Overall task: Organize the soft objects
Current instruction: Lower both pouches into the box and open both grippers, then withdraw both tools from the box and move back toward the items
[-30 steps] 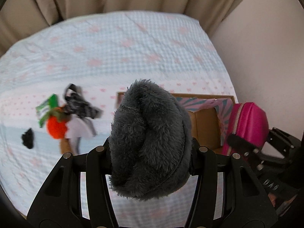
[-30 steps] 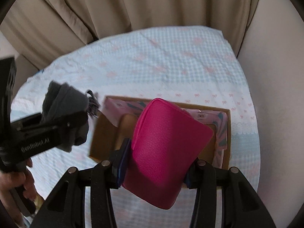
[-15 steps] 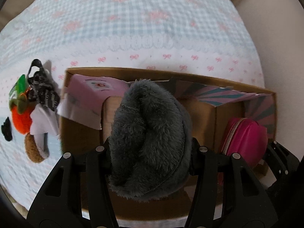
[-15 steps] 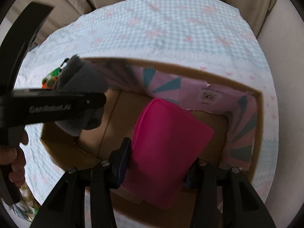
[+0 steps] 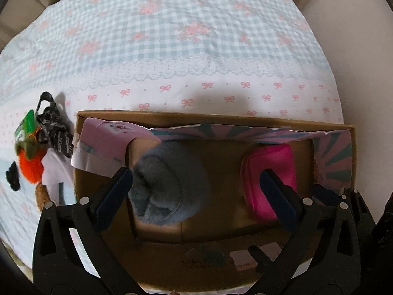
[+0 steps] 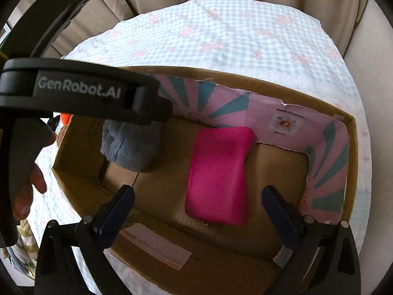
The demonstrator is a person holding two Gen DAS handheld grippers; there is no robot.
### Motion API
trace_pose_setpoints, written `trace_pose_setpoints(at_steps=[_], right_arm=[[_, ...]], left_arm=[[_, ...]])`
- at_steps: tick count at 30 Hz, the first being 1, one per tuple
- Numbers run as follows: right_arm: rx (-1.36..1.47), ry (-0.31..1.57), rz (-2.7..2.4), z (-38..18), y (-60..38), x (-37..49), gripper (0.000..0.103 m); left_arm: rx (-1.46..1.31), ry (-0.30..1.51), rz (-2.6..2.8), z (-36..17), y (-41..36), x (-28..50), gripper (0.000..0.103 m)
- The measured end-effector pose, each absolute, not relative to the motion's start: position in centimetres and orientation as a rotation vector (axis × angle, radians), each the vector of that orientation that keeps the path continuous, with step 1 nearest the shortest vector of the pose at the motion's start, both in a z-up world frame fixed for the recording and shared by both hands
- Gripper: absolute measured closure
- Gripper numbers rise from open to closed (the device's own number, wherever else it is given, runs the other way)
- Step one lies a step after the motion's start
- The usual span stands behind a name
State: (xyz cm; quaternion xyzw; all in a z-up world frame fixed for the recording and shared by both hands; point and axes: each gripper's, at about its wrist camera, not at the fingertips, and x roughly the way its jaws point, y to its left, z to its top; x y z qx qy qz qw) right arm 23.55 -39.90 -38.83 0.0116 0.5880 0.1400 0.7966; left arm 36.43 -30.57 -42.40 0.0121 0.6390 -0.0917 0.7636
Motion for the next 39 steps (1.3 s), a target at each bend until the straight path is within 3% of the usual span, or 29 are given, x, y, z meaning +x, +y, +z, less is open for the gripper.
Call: trace_pose_setpoints(at_steps=[13,39], right_arm=[[0.029,1.177,0.219,-32.0,-40.5,21.1,0.0],[0.029,0.841,0.046,-9.5,-32.3,12.5,0.0]], left_arm=[[0.017,1.301,-0.236,-35.6,-29.2,33.0,0.0],[0.005,0.814,-0.149,-11.4,-14.0,16.0,0.0]])
